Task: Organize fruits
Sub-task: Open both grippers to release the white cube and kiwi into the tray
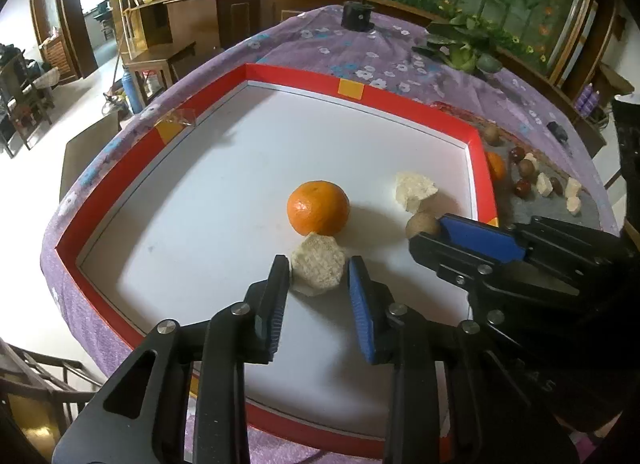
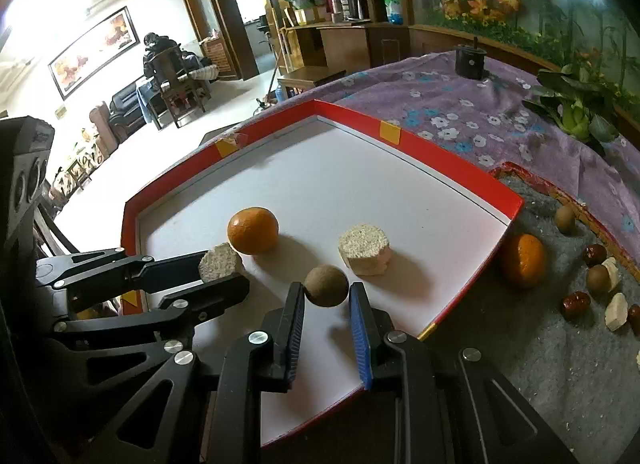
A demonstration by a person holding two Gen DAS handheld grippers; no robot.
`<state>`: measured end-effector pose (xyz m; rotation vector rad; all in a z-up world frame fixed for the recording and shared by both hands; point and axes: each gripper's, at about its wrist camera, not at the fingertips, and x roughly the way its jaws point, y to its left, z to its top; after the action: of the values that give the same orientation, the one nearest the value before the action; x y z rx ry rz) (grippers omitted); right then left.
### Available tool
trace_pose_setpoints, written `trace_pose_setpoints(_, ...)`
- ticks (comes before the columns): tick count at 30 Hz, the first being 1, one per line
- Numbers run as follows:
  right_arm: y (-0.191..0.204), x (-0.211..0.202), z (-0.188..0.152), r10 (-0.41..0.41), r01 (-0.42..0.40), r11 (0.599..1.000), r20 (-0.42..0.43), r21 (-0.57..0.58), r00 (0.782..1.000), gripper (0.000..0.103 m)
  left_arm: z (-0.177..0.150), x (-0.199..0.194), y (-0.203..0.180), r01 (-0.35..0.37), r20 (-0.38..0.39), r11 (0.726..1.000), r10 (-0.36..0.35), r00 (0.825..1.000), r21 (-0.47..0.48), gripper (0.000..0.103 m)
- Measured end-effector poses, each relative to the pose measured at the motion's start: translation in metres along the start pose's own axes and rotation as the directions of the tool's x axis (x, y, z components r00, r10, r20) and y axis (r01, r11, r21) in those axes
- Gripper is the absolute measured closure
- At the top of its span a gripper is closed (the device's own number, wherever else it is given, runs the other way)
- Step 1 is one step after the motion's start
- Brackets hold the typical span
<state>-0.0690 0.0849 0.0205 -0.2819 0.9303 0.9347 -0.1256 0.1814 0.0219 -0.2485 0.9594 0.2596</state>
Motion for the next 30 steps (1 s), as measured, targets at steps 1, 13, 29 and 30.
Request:
trace_pose_setpoints(1, 0.0, -0.001, 0.0, -0.004, 0.004, 1.0, -0.002, 0.002, 1.0, 0.081, 0.0, 0.0, 0.0, -0.004, 0.003, 1.0, 0.004, 1.0, -0.001, 0.065)
trace_pose_setpoints(13, -0.014, -0.047, -0.016, -0.004, -0.001, 0.999, 0.087, 0.052, 0.996, 0.08, 0.008, -0.019, -0.01, 0.016, 0.064, 1.0, -0.016, 0.998, -0.002, 0.041)
trace_pose_setpoints(29, -0.094, -0.141, -0.07, -0.211, 0.176, 0.968, 0.206, 0.177, 0.956, 0.067, 0.021, -0.022, -0.093, 0.162, 0.047, 0.981, -0.168, 0.985, 0.108, 0.041)
trace_pose_setpoints(30, -0.103, -0.146, -0.075, -0.221, 0.182, 0.964, 0.206, 0.193, 0.953, 0.067, 0.022, -0.02, -0.102, 0.165, 0.042, 0.978, -0.172, 0.984, 0.125, 0.041)
